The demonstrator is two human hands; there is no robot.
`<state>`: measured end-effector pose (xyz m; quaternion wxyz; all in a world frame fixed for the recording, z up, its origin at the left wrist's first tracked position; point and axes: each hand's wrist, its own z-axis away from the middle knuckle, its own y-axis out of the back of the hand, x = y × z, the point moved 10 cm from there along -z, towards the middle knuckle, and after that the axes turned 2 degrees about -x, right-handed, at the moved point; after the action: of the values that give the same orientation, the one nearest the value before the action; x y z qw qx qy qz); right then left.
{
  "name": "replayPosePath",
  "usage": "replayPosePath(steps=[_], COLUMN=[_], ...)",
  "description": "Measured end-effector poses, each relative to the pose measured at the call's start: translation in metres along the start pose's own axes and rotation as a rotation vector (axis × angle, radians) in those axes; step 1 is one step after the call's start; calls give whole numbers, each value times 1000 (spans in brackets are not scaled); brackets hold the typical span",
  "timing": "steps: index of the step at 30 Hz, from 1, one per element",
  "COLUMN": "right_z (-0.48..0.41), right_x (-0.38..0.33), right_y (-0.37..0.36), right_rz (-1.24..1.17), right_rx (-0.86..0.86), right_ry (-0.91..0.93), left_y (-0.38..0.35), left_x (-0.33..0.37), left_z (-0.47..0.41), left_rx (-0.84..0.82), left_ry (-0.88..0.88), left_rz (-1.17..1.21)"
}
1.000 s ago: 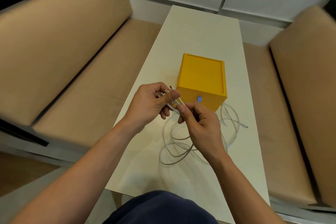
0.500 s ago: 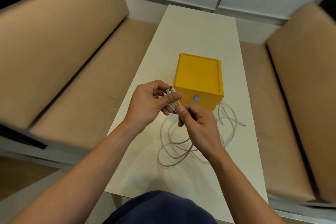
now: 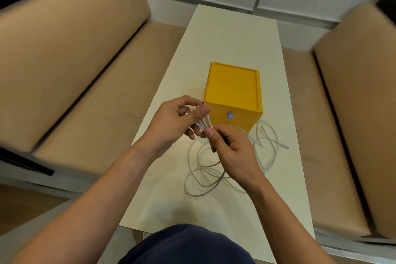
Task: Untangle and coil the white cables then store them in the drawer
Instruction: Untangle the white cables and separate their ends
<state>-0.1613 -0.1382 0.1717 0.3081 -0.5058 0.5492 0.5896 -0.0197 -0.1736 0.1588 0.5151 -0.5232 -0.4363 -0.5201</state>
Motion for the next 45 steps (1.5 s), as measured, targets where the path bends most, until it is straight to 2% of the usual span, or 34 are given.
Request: replayPosePath(steps=[11, 17, 19, 23, 26, 31, 35, 38, 41, 45], right_z=[2, 3, 3, 7, 5, 2, -3, -3, -1, -3], right_x=[15, 12, 11, 14, 15, 19, 5, -3, 0, 4], right_y=[-8, -9, -10, -11, -8, -15, -4, -6, -12, -9], right_rz=[53, 98, 118, 128, 89, -157, 22, 52, -4, 82], right_rx=[-73, -8, -18, -30, -13, -143, -103, -107, -188, -200], right_ry=[-69, -68, -55, -46, -75, -225, -123, -78, -126, -177], left_y=[3, 4, 3, -2, 2, 11, 15, 20, 23, 24], left_x=[4, 4, 3, 5, 9, 19, 16, 15, 18, 22], left_z=[3, 3, 2, -2, -5, -6, -2, -1, 3, 8], left_rx=[9, 53, 10, -101, -17, 73, 117, 141, 154, 187], left_ry=[-67, -63, -27, -24, -70, -116, -97, -94, -115, -153], left_rz=[-33, 26, 23, -157, -169, -100, -13, 21, 36, 17])
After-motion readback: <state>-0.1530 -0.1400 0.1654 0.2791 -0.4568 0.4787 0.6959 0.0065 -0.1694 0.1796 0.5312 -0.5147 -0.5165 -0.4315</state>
